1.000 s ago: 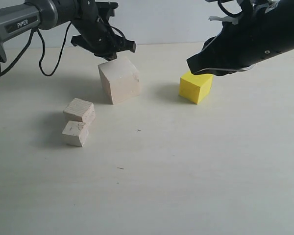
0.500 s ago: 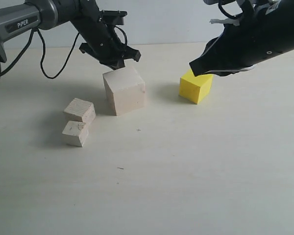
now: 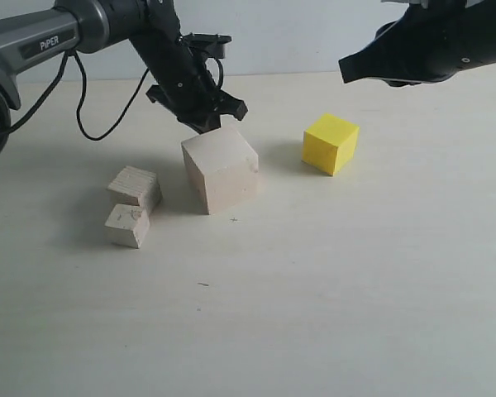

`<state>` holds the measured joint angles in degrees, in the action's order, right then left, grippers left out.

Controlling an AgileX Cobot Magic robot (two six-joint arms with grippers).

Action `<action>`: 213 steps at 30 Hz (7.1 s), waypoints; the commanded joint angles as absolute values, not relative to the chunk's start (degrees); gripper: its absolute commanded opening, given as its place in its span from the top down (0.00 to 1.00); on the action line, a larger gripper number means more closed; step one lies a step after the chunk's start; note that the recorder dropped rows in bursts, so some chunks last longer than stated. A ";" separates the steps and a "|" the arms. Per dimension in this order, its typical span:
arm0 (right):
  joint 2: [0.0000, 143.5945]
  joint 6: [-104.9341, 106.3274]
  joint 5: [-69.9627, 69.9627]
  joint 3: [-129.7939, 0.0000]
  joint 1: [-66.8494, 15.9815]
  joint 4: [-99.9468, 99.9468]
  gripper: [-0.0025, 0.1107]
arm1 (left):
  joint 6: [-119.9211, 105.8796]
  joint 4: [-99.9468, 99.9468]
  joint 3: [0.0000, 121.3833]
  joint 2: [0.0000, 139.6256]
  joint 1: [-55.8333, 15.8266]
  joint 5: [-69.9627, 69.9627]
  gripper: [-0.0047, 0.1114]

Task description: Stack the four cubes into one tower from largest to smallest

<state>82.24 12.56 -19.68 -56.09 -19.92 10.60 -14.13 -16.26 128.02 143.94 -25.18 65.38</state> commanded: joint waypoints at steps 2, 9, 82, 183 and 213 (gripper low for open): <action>81.99 9.86 -20.07 -56.42 -18.19 8.32 0.79 | -17.64 -19.27 128.12 143.78 -26.29 68.39 0.96; 81.99 9.86 -20.43 -56.42 -18.19 8.32 0.79 | -21.06 -20.99 128.04 143.78 -26.29 69.96 0.96; 107.37 59.96 -40.68 -56.42 -20.61 65.46 0.98 | -14.77 -22.20 57.84 86.47 -22.41 46.10 0.96; 111.91 57.00 -37.45 -62.16 -29.32 64.65 0.98 | -21.01 -30.14 50.63 86.47 -29.20 37.87 0.96; 111.91 60.06 -36.52 -62.19 -32.20 71.51 0.98 | -21.01 -29.55 50.63 86.47 -29.20 39.00 0.96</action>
